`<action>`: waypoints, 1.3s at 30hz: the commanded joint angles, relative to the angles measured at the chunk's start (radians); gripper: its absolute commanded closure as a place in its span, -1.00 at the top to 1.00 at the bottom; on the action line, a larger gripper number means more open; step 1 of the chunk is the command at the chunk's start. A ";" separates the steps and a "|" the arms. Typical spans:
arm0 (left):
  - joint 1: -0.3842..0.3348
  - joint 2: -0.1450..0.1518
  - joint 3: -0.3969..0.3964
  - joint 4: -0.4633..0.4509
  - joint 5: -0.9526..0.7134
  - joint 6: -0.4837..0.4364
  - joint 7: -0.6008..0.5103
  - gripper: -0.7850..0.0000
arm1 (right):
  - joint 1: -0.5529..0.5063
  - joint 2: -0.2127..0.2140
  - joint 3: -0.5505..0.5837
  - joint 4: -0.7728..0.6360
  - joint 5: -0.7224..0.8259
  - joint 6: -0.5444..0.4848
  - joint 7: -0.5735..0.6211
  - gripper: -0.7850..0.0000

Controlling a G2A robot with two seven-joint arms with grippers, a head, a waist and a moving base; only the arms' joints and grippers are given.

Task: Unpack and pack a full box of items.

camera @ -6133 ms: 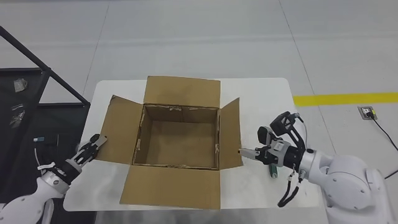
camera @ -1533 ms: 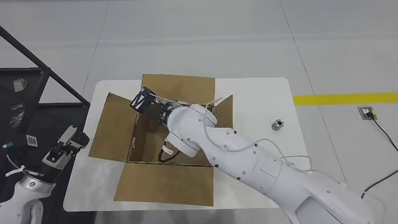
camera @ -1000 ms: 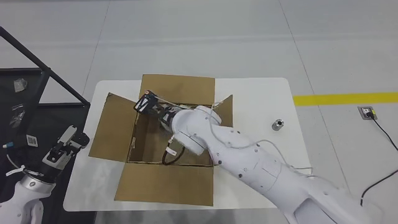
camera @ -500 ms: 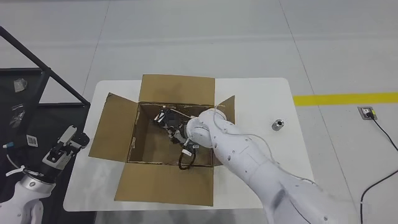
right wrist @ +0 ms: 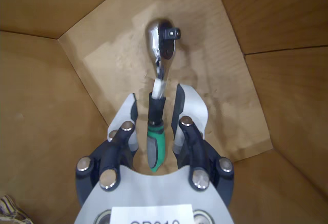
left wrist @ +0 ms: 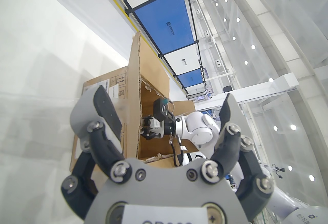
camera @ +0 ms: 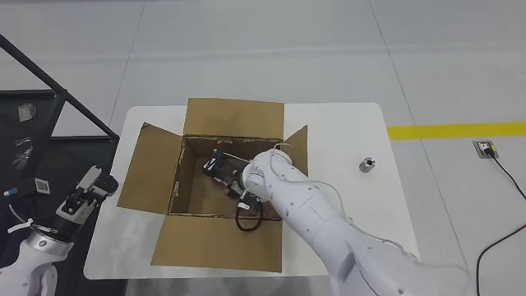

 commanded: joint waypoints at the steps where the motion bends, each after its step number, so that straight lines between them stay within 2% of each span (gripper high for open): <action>1: 0.000 0.000 0.000 0.000 0.000 0.000 0.000 1.00 | 0.007 -0.006 -0.001 0.004 -0.010 0.008 -0.007 1.00; 8: 0.000 0.000 0.000 0.000 0.000 0.000 0.000 1.00 | 0.033 -0.012 0.003 0.000 -0.049 -0.012 -0.103 1.00; 13: 0.000 0.000 0.000 0.000 0.000 0.000 0.000 1.00 | 0.040 0.007 0.004 -0.028 -0.094 -0.087 -0.229 1.00; 20: 0.000 0.000 0.000 0.000 0.000 0.000 0.000 1.00 | 0.029 0.064 0.008 -0.119 -0.198 -0.158 -0.408 1.00; 25: 0.000 0.000 0.000 0.000 0.000 0.000 0.000 1.00 | 0.007 0.135 0.049 -0.251 -0.260 -0.093 -0.447 1.00; 29: 0.000 0.000 0.000 0.000 0.000 0.000 0.000 1.00 | -0.048 0.224 0.131 -0.457 -0.304 -0.028 -0.384 1.00; 32: 0.000 0.000 0.000 0.000 0.000 0.000 0.000 1.00 | -0.148 0.314 0.241 -0.716 -0.357 0.018 -0.265 1.00; 36: 0.000 0.000 0.000 0.000 0.000 0.000 0.000 1.00 | -0.388 0.432 0.460 -1.164 -0.449 0.042 -0.044 1.00; 39: 0.000 0.000 0.000 0.000 0.000 0.000 0.000 1.00 | -0.580 0.487 0.627 -1.436 -0.515 0.080 0.065 1.00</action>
